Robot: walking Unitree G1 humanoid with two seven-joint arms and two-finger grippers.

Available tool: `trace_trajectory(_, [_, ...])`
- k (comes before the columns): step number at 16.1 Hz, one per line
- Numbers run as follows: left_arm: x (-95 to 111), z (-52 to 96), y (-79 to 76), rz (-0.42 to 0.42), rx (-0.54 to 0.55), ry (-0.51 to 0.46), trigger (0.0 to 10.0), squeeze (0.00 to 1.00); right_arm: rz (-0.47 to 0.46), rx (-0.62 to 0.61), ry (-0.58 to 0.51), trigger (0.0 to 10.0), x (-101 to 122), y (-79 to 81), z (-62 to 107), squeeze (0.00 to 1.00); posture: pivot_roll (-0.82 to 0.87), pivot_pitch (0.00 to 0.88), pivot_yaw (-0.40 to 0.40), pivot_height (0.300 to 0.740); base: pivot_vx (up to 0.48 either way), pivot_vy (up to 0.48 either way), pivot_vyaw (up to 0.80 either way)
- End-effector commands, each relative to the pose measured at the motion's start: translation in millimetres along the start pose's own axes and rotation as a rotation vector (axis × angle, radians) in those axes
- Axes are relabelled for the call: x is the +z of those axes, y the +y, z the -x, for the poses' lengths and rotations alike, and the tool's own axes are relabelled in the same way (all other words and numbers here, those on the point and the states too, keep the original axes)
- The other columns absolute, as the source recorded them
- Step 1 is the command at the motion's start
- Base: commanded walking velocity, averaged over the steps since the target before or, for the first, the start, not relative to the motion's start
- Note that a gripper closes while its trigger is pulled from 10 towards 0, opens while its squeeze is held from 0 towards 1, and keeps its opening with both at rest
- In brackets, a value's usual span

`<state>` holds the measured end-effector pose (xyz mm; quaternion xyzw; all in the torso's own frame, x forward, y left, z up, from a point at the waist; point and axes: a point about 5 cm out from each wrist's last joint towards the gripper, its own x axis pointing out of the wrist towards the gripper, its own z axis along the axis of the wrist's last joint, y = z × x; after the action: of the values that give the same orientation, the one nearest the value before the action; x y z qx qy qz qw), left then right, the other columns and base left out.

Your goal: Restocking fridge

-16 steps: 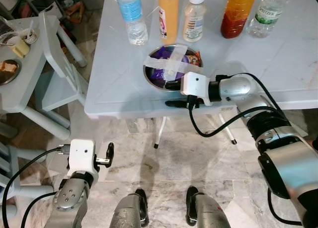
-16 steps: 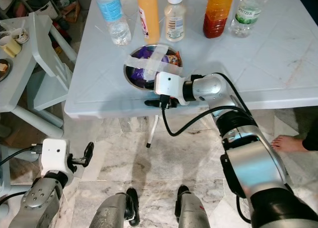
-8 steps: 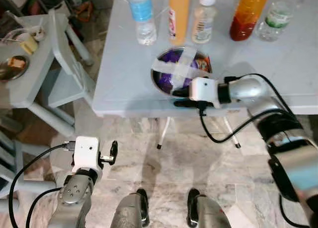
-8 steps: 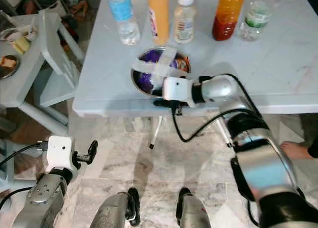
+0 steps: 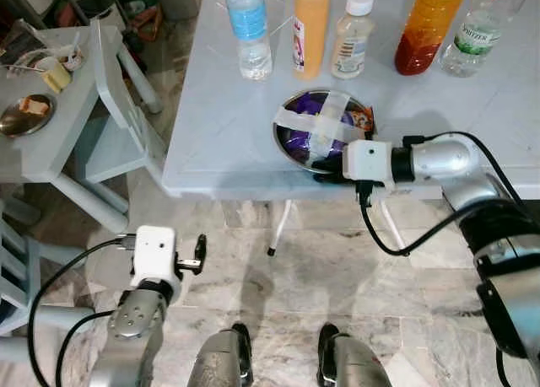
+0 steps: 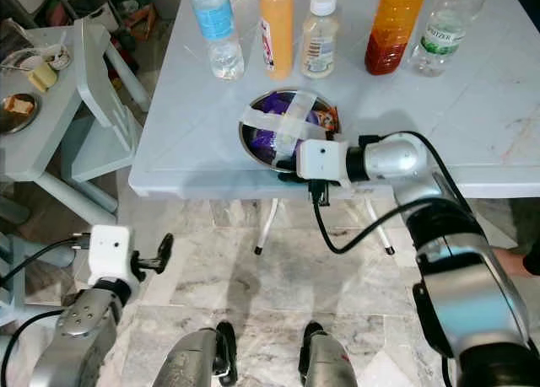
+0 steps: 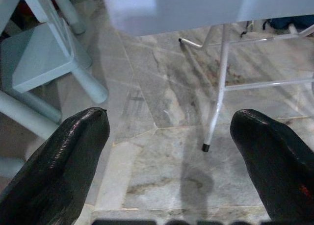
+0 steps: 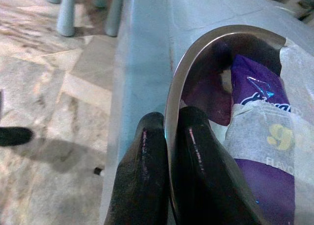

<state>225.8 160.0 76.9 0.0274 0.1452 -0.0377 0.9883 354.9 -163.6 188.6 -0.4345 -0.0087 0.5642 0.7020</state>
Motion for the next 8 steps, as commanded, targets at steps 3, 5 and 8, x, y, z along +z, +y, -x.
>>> trace_trajectory(3, [-5, -3.2, -0.4, 0.006, 0.01, 0.015, 10.0, 0.0, -0.078, 0.009, 0.11, 0.0, -28, 27.9, -1.1, 0.0, 0.05, 0.211, 0.106, 0.74, 0.0, 0.0, 0.0])
trace_trajectory(5, [-4, -7.4, -2.4, 0.018, 0.008, 0.011, 10.0, 0.0, -0.028, -0.127, 0.073, 0.0, -19, 17.1, -5.9, 0.0, 0.04, 0.203, 0.099, 0.74, 0.0, 0.0, 0.0])
trace_trajectory(8, [3, -13.6, -4.5, 0.038, 0.011, -0.015, 10.0, 0.0, -0.008, -0.307, -0.008, 0.0, -6, 8.1, -14.3, 0.0, 0.03, 0.186, 0.083, 0.74, 0.0, 0.0, 0.0])
